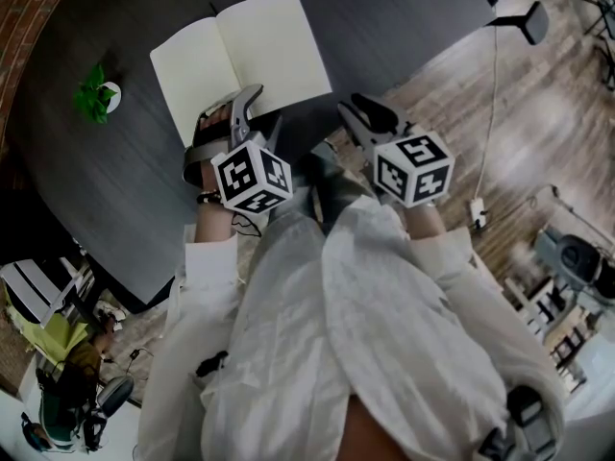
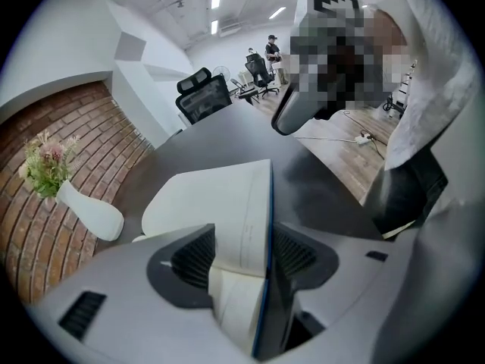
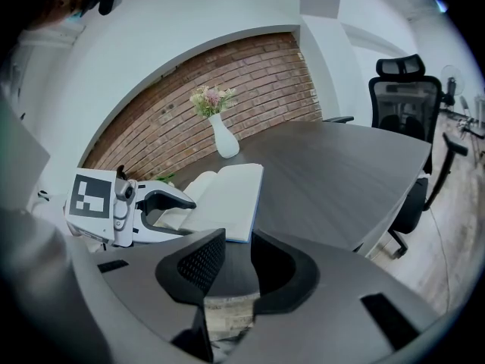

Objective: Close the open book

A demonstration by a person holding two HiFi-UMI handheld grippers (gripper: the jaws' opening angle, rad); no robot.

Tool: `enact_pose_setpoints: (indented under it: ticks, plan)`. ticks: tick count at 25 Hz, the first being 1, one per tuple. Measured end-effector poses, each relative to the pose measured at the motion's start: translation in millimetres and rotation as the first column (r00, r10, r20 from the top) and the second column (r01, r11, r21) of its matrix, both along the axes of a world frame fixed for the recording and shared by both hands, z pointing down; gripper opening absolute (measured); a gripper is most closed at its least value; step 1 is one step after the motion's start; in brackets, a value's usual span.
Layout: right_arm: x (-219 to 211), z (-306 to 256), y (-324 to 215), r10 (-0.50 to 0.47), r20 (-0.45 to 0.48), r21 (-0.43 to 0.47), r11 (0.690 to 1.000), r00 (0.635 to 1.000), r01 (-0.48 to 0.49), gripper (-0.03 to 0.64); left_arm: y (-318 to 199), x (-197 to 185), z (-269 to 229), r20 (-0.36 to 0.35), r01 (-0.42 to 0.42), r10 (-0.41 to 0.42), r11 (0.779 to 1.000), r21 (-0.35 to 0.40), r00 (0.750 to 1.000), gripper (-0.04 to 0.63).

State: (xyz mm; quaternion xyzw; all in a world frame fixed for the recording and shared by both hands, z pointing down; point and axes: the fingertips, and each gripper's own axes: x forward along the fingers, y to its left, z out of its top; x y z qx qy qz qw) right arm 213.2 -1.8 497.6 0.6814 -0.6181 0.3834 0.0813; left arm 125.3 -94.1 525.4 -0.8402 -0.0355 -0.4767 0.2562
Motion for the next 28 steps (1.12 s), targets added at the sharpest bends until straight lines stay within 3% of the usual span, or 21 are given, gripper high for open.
enact_pose_setpoints:
  ticks: [3, 7, 13, 28]
  plan:
    - [-1.1, 0.2, -0.3, -0.003, -0.001, 0.003, 1.0, 1.0, 0.003, 0.103, 2.4, -0.5, 0.4, -0.011, 0.005, -0.005, 1.0, 0.004, 1.0, 0.235]
    - [-3.5, 1.4, -3.3, -0.004, -0.002, 0.0, 1.0, 1.0, 0.004, 0.103, 7.5, -4.7, 4.9, -0.034, 0.025, -0.027, 0.999, -0.04, 0.999, 0.163]
    - [-2.3, 1.8, -5.0, -0.007, -0.006, -0.005, 1.0, 1.0, 0.007, 0.103, 10.9, -5.9, 4.5, -0.076, 0.053, -0.054, 0.998, -0.02, 0.996, 0.115]
    - [0.4, 10.3, -3.4, 0.036, 0.065, -0.051, 0.998, 0.997, -0.033, 0.103, 16.5, -6.8, -1.7, -0.109, 0.083, -0.084, 0.996, -0.015, 0.991, 0.074]
